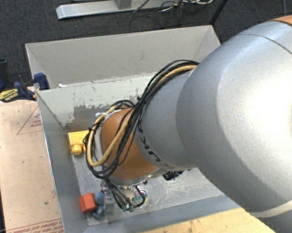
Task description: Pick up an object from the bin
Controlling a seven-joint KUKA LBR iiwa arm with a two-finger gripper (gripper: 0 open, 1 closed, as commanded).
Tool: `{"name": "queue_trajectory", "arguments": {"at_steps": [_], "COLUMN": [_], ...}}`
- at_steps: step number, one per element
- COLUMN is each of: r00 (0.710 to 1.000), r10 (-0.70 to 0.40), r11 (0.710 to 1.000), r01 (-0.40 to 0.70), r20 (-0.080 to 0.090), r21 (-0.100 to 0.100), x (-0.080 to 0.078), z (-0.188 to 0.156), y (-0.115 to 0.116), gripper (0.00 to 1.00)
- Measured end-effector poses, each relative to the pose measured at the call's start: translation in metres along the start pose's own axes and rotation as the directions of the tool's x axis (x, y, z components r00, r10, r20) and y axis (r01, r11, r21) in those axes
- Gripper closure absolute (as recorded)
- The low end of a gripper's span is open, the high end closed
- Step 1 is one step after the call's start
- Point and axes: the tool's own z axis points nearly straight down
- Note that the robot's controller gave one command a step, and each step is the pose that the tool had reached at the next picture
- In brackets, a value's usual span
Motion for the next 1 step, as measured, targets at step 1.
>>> {"name": "queue_trajectory", "arguments": {"at_steps": [1], "r00": [1.0], "r10": [-0.022], "r11": [1.0], "r01": [0.022], "r20": [0.008], "r21": [-0.005], "x": [-0.0074], "z": [-0.1707], "y": [0.0025], "gripper": [1.0]}}
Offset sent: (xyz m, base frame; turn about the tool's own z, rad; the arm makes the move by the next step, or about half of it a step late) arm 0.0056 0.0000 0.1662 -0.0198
